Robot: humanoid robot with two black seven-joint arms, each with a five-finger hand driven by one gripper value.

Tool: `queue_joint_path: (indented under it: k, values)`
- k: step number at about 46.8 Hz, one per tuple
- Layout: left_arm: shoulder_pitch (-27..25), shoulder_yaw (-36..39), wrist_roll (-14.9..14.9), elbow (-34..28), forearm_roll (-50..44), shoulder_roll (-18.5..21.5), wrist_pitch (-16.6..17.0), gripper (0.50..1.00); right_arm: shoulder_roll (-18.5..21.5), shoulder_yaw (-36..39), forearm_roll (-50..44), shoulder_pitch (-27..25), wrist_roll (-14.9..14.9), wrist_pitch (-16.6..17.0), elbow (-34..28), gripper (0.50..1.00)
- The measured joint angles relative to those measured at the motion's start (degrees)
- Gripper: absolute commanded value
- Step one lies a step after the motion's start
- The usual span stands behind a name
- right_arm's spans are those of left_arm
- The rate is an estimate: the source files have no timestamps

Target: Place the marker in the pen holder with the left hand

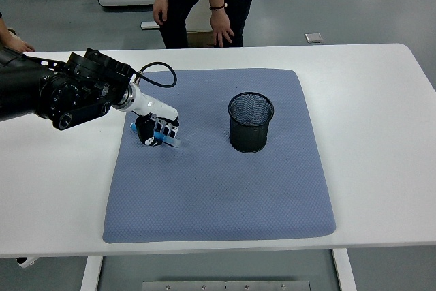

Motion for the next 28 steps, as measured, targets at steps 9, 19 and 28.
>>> queue_joint_path:
  k: [9,19,28]
  values:
    - [0.0,0.0,-0.1,0.0,0.0,0.0,0.0,0.596,0.0,0.0,0.0,0.0,0.0,0.0,0.0,1.000]
    - [0.0,0.0,-0.1,0.0,0.0,0.0,0.0,0.593,0.0,0.0,0.0,0.0,0.0,0.0,0.0,1.000]
    - [0.1,0.0,-0.2,0.0,0.0,0.1,0.0,0.587,0.0,0.0,0.0,0.0,0.0,0.0,0.0,1.000]
